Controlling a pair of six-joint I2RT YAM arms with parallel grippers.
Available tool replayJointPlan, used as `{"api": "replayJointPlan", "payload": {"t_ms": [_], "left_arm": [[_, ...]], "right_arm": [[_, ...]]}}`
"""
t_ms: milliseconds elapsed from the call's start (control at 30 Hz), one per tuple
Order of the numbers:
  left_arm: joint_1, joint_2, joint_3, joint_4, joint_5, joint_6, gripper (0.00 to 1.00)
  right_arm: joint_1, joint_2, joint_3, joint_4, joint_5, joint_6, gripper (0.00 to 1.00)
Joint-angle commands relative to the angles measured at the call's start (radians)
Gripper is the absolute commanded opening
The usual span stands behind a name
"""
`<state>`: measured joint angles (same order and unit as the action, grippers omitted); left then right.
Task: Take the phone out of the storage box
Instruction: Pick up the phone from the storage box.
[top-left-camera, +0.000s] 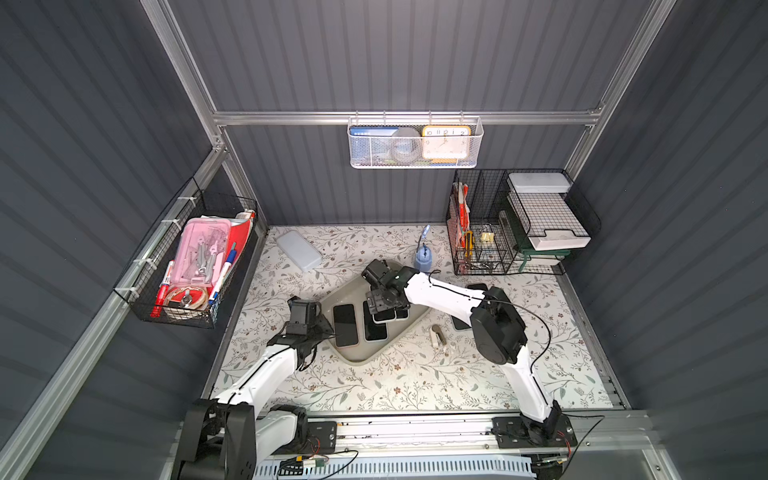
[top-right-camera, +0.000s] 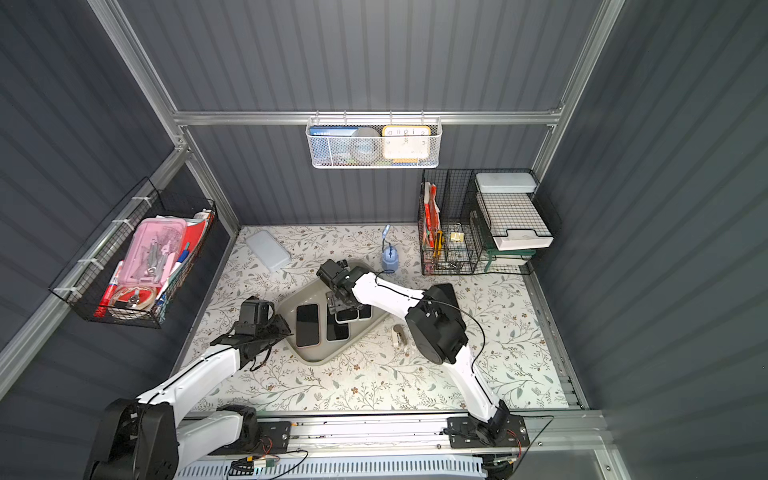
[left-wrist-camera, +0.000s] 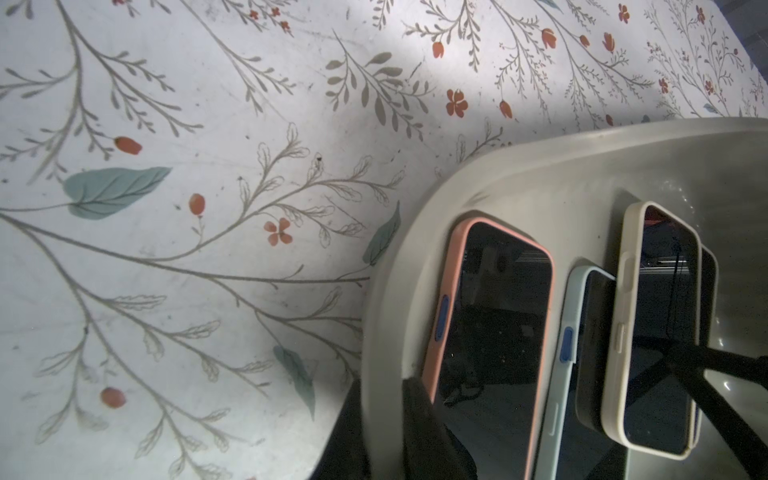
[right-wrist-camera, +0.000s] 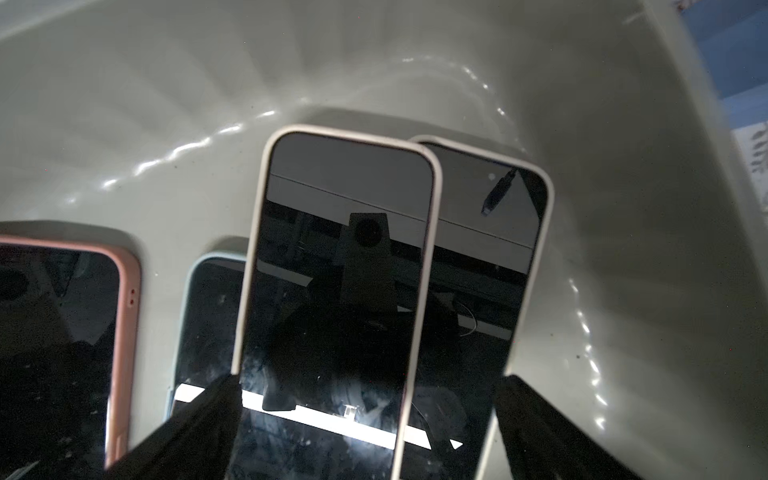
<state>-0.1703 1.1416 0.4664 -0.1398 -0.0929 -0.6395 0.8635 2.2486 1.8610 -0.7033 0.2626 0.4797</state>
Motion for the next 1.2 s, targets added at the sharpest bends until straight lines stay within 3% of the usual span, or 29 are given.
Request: {"api": "replayJointPlan", "payload": {"t_ms": [0, 633, 800, 1033, 1167], "left_arm": [[-0.009, -0.024, -0.012, -0.025, 0.008, 0.031, 0.16], [-0.009, -0.032, -0.015, -0.029, 0.001, 0.026, 0.17], [-0.01, -0.031, -0.013, -0.03, -0.001, 0.026, 0.23], [-0.009, -0.028, -0.012, -0.029, -0.002, 0.027, 0.44], [-0.01, -0.029, -0.012, -0.03, -0.004, 0.026, 0.48]], "right_arm": [[0.0, 0.017, 0.03, 0.003, 0.012, 0.052, 0.99], [0.005, 0.12, 0.101, -0.003, -0.018, 0.1, 0.99], [0.01, 0.146, 0.115, -0.029, -0.009, 0.106, 0.96], [0.014, 0.151, 0.113, -0.065, 0.015, 0.113, 0.81], [0.012, 0.151, 0.113, -0.062, 0.014, 0.106, 0.75]]}}
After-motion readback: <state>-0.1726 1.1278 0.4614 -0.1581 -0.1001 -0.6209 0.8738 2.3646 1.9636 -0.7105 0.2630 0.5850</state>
